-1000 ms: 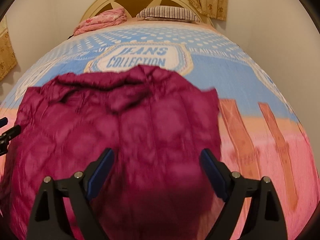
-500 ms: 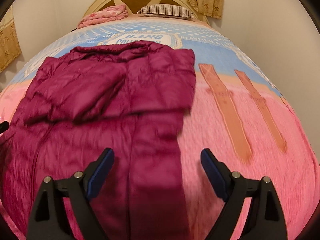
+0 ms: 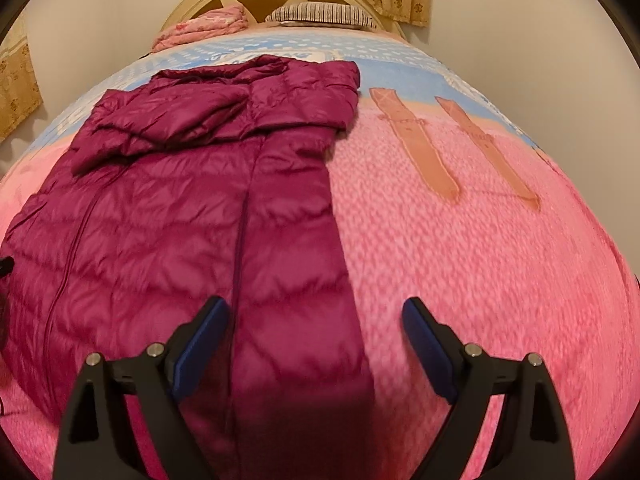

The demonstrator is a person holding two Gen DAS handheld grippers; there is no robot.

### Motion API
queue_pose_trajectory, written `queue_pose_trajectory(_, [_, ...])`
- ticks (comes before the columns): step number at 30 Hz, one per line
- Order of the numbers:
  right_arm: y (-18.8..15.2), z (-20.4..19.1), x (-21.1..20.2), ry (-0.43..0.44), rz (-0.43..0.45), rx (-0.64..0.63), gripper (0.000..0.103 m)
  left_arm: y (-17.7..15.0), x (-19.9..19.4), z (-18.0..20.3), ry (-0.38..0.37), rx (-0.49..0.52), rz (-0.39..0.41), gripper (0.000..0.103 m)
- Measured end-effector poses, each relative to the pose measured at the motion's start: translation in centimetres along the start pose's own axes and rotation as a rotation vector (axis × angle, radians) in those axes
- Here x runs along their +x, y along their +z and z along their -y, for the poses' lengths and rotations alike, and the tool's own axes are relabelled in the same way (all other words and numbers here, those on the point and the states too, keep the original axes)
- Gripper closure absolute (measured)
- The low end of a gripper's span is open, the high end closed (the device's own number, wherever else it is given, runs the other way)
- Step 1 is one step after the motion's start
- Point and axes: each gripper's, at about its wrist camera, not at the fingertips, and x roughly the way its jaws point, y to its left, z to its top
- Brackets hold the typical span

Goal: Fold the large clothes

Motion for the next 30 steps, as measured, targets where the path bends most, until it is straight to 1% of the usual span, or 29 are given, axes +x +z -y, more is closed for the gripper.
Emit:
queue_pose_trajectory(5, [-2.8, 0.5, -1.3, 0.027, -0.001, 0.017, 0.012, -2.1, -0.7, -0.1, -0.025, 0.007, -0.007, 0.008])
queue_pose_trajectory(8, [-3.9, 0.5, -1.9, 0.03, -0.003, 0.019, 0.012, -3.1, -0.9, -0.4, -0.045, -0.003, 0.002, 0.009])
queue_pose_trajectory(14, [-6.2, 0.6, -2.3, 0.053, -0.021, 0.026, 0.014, -3.8, -0.9, -0.5, -0.071, -0.021, 0.017, 0.009])
queue_pose_trajectory(17, [-6.5, 0.6, -2.6, 0.063, -0.01, 0.032, 0.019, -4.0, -0.7, -0.6, -0.093, -0.037, 0.009, 0.009])
queue_pose_trajectory(18, [-6.5, 0.5, -2.7, 0.069, -0.009, 0.033, 0.024, -4.0, -0.7, -0.7, -0.108, -0.04, 0.005, 0.009])
queue_pose_trajectory(19, [-6.5, 0.3, -2.7, 0.072, -0.008, 0.03, 0.03, -4.0, -0.7, -0.7, -0.119, -0.042, 0.004, 0.013])
queue_pose_trajectory(20, [-6.5, 0.1, -2.8, 0.075, -0.007, 0.023, 0.036, -4.1, -0.7, -0.7, -0.136, -0.046, 0.003, 0.027])
queue_pose_trajectory(21, [-6.5, -0.3, -3.0, 0.092, -0.008, 0.01, 0.05, -4.1, -0.8, -0.8, -0.171, -0.054, 0.0, 0.035])
queue_pose_trajectory(22, [-6.5, -0.6, -3.2, 0.112, -0.01, -0.003, 0.07, -4.1, -1.0, -0.7, -0.196, -0.056, 0.0, 0.05])
queue_pose_trajectory(23, [-6.4, -0.8, -3.4, 0.127, -0.01, -0.014, 0.081, -4.1, -1.3, -0.4, -0.21, -0.04, 0.005, 0.066])
queue_pose_trajectory(24, [-6.4, -1.0, -3.6, 0.141, -0.009, -0.018, 0.09, -4.0, -1.8, 0.2, -0.205, -0.01, 0.016, 0.074])
queue_pose_trajectory(25, [-6.5, -1.2, -3.9, 0.143, -0.004, -0.018, 0.093, -3.9, -2.3, 0.6, -0.198, 0.02, 0.029, 0.088])
queue_pose_trajectory(26, [-6.5, -1.3, -4.3, 0.135, 0.011, -0.021, 0.094, -3.9, -2.8, 0.9, -0.196, 0.036, 0.039, 0.094])
queue_pose_trajectory(27, [-6.7, -1.3, -4.8, 0.138, 0.027, -0.019, 0.095, -3.7, -3.6, 1.0, -0.197, 0.043, 0.061, 0.095])
queue_pose_trajectory(30, [-6.5, -0.6, -7.5, 0.167, 0.089, 0.005, 0.097, -2.6, -7.0, 0.2, -0.243, 0.038, 0.145, 0.096])
